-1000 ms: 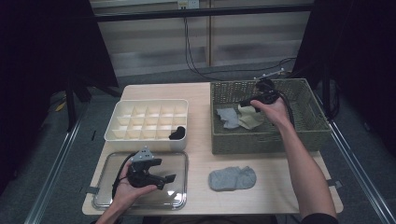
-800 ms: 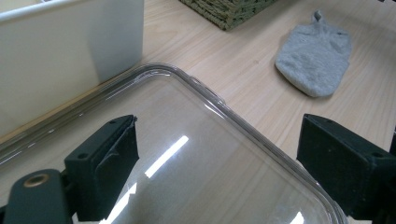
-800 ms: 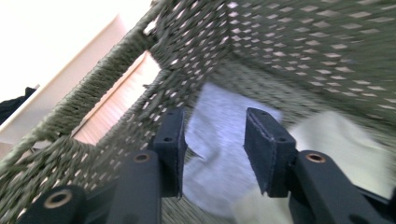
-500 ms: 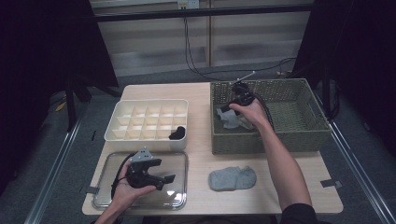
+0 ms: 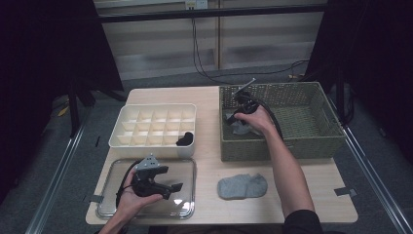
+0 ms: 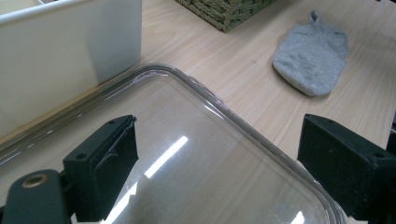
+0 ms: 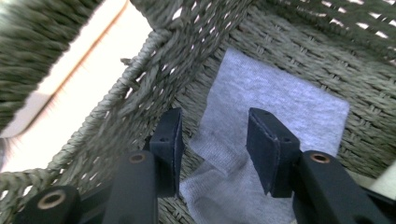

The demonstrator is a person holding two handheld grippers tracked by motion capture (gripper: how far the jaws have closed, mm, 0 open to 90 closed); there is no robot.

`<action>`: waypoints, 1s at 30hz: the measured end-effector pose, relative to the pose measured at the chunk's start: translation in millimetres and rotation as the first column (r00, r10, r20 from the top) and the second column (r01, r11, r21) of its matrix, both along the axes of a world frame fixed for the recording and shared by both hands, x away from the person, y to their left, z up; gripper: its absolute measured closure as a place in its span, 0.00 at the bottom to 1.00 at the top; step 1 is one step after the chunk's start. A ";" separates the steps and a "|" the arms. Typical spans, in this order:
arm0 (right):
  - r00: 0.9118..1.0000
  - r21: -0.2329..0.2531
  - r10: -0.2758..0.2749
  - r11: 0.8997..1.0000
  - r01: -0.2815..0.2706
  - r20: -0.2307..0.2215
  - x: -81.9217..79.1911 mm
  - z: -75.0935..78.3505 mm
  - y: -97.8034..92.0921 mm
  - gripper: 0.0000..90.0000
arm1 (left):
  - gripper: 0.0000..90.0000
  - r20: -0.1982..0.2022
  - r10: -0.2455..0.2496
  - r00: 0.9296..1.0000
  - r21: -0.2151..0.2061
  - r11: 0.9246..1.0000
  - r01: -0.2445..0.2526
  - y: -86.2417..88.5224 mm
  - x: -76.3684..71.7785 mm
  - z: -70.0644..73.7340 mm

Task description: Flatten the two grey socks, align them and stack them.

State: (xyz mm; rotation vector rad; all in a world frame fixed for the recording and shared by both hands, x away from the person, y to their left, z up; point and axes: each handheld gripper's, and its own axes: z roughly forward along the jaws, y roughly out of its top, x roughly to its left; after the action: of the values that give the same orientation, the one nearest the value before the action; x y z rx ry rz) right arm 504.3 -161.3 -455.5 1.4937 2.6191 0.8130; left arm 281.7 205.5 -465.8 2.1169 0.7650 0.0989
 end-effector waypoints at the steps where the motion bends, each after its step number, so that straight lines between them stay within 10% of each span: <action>1: 1.000 -0.008 0.004 1.000 -0.004 -0.011 0.1 -1.3 0.9 0.62 | 0.13 0.000 0.000 1.000 0.000 1.000 0.000 0.0 0.0 0.0; 5: 0.999 -0.051 0.004 0.999 -0.006 -0.047 1.8 -6.2 5.5 0.61 | 0.13 -0.002 0.002 1.000 0.000 1.000 -0.002 -0.2 0.9 -0.4; 11: 0.998 -0.088 0.008 0.996 -0.013 -0.061 3.0 -9.5 7.4 0.85 | 0.13 -0.002 0.003 1.000 0.002 1.000 -0.003 0.3 0.7 -0.1; 30: 0.993 0.149 -0.053 0.988 0.036 0.108 -19.6 31.2 -32.8 0.92 | 0.13 0.013 0.007 1.000 0.004 1.000 -0.007 0.9 -0.6 0.6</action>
State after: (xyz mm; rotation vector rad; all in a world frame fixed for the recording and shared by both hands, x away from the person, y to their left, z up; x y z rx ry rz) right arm 484.7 -194.1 -424.3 1.4856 2.4850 1.0738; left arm 281.0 206.4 -465.2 2.1160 0.7656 0.1181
